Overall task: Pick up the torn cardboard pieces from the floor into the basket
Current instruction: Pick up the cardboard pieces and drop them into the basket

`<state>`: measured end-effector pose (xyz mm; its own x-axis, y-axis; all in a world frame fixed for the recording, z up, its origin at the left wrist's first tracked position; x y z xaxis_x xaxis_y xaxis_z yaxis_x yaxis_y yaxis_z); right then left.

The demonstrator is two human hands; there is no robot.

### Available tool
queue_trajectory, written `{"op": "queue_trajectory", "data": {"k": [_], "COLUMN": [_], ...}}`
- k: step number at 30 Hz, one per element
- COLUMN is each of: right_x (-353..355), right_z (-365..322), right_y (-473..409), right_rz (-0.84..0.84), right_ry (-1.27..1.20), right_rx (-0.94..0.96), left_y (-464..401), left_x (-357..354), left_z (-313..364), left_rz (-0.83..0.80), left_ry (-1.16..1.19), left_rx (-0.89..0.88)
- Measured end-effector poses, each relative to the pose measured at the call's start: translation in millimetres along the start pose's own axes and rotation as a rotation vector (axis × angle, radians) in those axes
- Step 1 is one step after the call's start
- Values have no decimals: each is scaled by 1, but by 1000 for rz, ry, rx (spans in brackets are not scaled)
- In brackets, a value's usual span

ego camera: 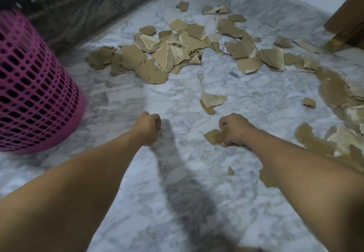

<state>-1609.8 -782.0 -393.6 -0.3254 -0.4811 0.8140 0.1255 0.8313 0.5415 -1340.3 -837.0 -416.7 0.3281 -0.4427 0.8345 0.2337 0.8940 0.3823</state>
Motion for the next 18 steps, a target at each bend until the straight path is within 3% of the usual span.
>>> {"op": "queue_trajectory", "data": {"k": [7,10,15,18], "right_x": [38,43,40,36], "right_z": [-27,-40,-50,-52], "right_y": [-42,-65,-75,-79], "right_rz": [244,189,69,-96], "right_ry": [-25,24,311,379], "right_rx": [120,143,65,125], "left_y": [-24,-36,-49,-51], "left_x": [10,18,18,18], "left_z": [-3,-1,1,1], "left_rz": [107,168,180,179], "left_ry": [42,68,56,49], "left_rx": [-34,-42,-77,-82]}}
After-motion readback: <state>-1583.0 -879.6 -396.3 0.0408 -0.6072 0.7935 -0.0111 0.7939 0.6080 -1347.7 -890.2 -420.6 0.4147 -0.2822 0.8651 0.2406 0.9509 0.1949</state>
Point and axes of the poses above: each hand's wrist, its own y-axis away from the middle knuckle, its own x-axis out of the back of the hand, z = x × y, the point moved 2 cm from there along -y, towards the middle knuckle, and after that the axes turned 1 degree about z, right-handed, at the moved point
